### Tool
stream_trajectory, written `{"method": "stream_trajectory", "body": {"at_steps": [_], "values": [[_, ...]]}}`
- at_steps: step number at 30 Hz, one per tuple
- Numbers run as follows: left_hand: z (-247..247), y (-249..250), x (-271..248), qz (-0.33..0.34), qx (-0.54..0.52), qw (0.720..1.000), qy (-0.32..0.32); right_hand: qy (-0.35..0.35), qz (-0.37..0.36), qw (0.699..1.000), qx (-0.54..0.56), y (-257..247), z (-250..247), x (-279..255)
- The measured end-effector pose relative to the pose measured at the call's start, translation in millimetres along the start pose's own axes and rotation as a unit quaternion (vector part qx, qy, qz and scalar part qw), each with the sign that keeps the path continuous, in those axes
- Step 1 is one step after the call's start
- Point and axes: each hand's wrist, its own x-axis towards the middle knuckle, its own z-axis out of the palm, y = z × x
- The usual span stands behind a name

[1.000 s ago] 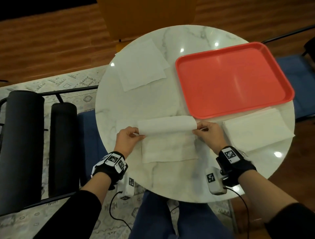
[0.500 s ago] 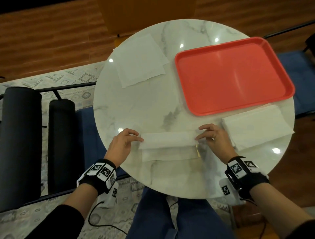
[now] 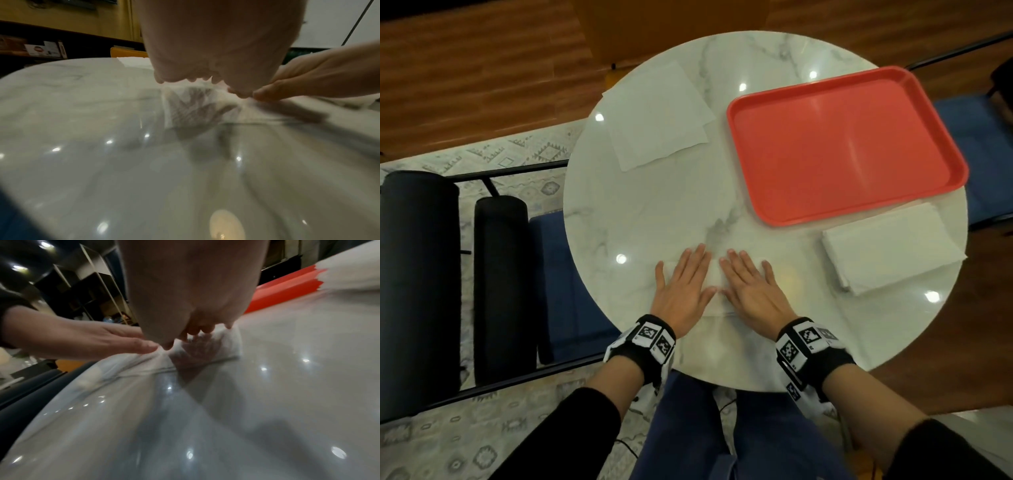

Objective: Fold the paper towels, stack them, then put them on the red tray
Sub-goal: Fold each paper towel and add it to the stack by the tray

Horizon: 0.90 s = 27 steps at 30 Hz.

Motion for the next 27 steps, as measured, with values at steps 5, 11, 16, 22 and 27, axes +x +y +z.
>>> {"method": "stream_trajectory", "body": {"at_steps": [5,11,16,22,27], "values": [[11,-17,-1,-0.004,0.047,0.999,-0.016,-0.001,0.068,0.997,-0.027,28,4,-13],[-5,-5,3,-0.02,0.049,0.998,0.019,-0.006,0.108,0.994,-0.002,33,-2,-26],[-30,9,20,-0.077,-0.001,0.996,0.046,-0.008,0.098,0.995,0.008,33,-5,-26],[-42,25,30,-0.089,-0.045,0.995,-0.023,0.02,0.074,0.997,0.014,37,-19,-27],[-35,42,28,-0.067,0.006,0.998,-0.017,0.043,0.054,0.997,0.018,45,-30,-23]]}}
